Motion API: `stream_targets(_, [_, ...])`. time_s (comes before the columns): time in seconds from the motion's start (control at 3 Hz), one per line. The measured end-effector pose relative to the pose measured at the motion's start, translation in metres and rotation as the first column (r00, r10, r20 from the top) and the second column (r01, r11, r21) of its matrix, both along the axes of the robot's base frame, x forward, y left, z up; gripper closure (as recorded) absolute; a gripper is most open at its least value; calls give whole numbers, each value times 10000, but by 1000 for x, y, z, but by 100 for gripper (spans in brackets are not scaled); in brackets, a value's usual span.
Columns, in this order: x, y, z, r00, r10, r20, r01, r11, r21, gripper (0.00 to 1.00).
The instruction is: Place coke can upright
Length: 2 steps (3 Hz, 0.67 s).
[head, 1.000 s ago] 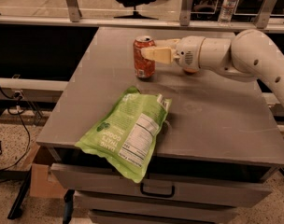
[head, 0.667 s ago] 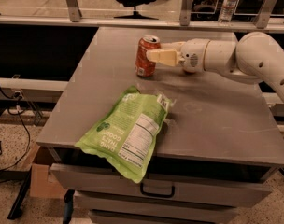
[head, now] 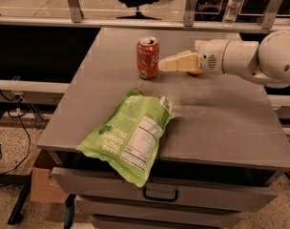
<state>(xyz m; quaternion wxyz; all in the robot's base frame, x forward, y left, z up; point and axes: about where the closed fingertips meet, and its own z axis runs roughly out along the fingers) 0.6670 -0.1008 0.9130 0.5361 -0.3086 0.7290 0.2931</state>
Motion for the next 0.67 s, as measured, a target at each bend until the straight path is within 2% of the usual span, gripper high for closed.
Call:
stream_targets(0.33, [-3, -35, 8, 9940, -1090, -9, 1089, 9933, -400, 0])
stream_targets(0.67, [-3, -35, 8, 9941, -1088, -9, 1087, 9933, -400, 0])
